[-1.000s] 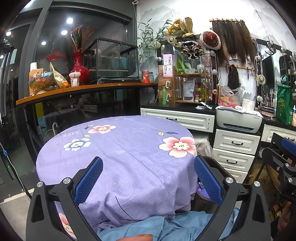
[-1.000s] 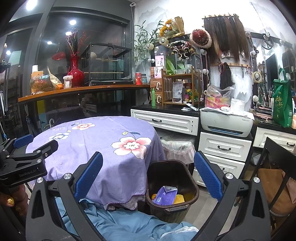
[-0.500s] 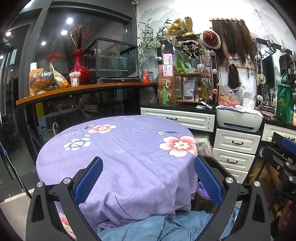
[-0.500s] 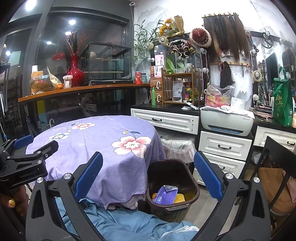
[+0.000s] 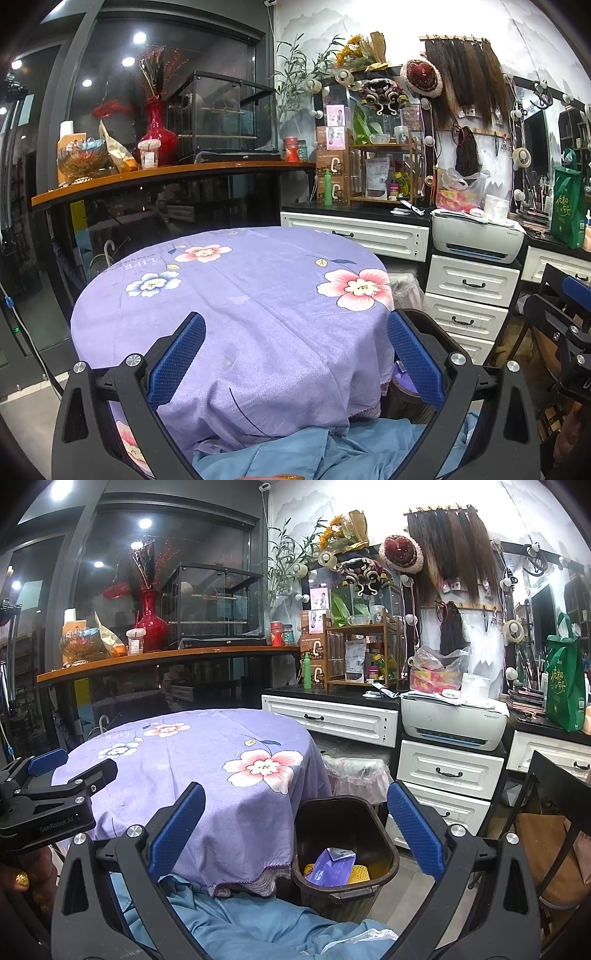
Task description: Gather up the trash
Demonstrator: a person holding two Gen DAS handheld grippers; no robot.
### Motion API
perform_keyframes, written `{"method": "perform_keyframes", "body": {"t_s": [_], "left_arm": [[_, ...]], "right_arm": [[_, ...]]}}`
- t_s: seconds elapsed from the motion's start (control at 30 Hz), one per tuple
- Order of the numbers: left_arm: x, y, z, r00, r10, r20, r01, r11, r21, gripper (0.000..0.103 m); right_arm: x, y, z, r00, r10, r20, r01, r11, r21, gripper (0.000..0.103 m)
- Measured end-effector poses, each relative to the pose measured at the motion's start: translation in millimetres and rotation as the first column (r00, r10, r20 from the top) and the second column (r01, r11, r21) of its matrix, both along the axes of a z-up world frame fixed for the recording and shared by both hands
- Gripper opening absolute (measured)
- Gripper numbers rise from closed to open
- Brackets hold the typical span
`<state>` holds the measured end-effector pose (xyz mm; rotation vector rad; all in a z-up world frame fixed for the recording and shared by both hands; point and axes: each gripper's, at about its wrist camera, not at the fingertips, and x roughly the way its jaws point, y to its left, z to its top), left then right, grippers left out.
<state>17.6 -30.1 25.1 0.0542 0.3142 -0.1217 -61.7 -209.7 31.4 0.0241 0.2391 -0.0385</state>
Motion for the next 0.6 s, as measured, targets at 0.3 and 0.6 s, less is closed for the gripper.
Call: {"method": "perform_keyframes", "body": {"t_s": [0.3,0.6], "left_arm": [[0.1,-0.3,-0.5,1.000,-0.001,0.000,0.001,1.000,0.002,0.098],[1.0,0.4,-0.7,1.000,0.000,0.001,0.000,1.000,0.003,0.098]], "right_arm": [[0.3,-0.4,-1.9,1.000,0.002,-0.003,-0.002,1.000,0.001,0.097],[0.7,0.2,-3.6,1.000,0.003,-0.005,-0.003,1.000,0.001,0.097]]}}
